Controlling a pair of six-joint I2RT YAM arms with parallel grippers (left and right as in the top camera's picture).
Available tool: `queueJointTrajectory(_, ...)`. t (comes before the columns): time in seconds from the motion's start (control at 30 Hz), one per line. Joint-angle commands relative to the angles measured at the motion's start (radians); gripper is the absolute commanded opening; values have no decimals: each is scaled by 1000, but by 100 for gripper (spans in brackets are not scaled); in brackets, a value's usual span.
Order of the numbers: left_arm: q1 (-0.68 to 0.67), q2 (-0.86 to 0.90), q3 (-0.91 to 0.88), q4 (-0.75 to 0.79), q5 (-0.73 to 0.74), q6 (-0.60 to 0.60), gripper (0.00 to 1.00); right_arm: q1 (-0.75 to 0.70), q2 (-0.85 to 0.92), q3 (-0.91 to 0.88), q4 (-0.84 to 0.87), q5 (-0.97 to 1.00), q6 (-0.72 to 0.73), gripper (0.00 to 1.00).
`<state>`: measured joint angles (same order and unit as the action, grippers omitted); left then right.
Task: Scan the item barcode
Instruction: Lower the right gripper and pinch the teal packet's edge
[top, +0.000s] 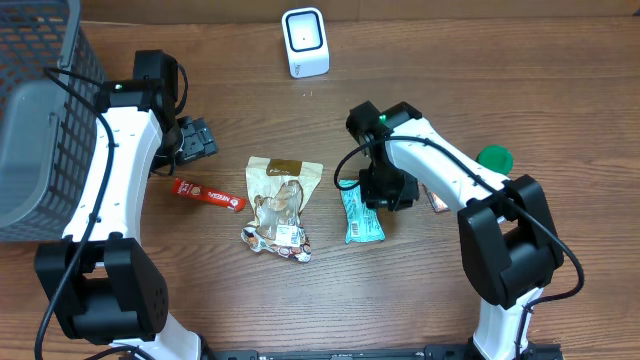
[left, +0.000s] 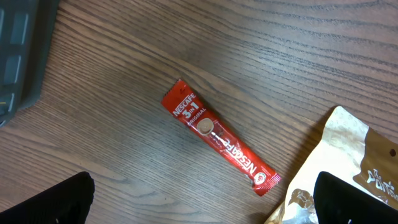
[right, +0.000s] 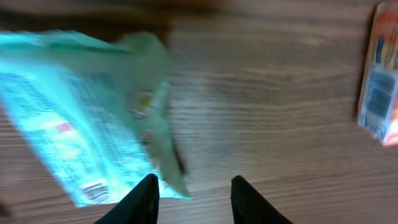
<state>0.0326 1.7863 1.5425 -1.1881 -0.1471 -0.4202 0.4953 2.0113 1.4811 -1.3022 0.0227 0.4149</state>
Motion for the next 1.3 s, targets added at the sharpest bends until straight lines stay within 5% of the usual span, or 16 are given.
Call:
queueJointTrajectory(0.0,-8,0,14,0,-10,-6,100,-13,-21,-54,8,33,35,38)
queueJointTrajectory(0.23,-8,0,14,0,-10,-6,100,-12,-21,-145,67,0,89,38)
queueJointTrajectory(0.8,-8,0,14,0,-10,-6,100,40,-22,-159,203,-464,94,38)
queueJointTrajectory(1.13,-8,0,14,0,-10,-6,100,5,-86,9,21,-456,-10,39)
queueJointTrajectory(1.27,-8,0,14,0,-10,-6,100,-25,-126,41,14,-283,-11,48)
